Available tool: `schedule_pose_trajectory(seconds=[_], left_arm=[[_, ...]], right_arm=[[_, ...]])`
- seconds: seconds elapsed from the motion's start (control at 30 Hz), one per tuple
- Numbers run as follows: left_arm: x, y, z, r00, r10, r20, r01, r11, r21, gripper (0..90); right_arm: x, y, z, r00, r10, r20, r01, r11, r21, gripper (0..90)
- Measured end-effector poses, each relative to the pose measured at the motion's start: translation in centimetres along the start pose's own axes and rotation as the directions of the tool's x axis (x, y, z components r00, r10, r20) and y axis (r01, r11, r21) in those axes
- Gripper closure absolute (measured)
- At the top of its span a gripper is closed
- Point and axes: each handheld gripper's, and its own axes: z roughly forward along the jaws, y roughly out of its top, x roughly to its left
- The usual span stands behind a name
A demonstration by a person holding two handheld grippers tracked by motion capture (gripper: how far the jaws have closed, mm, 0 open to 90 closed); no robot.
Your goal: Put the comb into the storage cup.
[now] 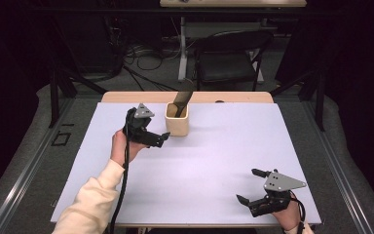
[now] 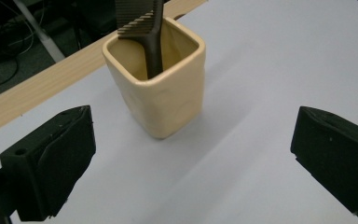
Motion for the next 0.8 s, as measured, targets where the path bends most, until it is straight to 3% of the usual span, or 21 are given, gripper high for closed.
schedule_pose_trajectory(seconds=[0.53, 0.8], left_arm=[[-1.2, -5.4, -1.8, 0.9974, -0.054, -0.047, 0.052, 0.9975, -0.047, 0.0], [-2.0, -7.4, -2.1, 0.9975, -0.05, -0.05, 0.049, 0.9986, -0.019, 0.0]], right_arm=[[0.0, 0.0, 0.0, 1.0, 0.0, 0.003, 0.0, 1.0, 0.0, 0.1], [0.0, 0.0, -0.1, 1.0, -0.002, 0.002, 0.002, 1.0, 0.0, 0.1]])
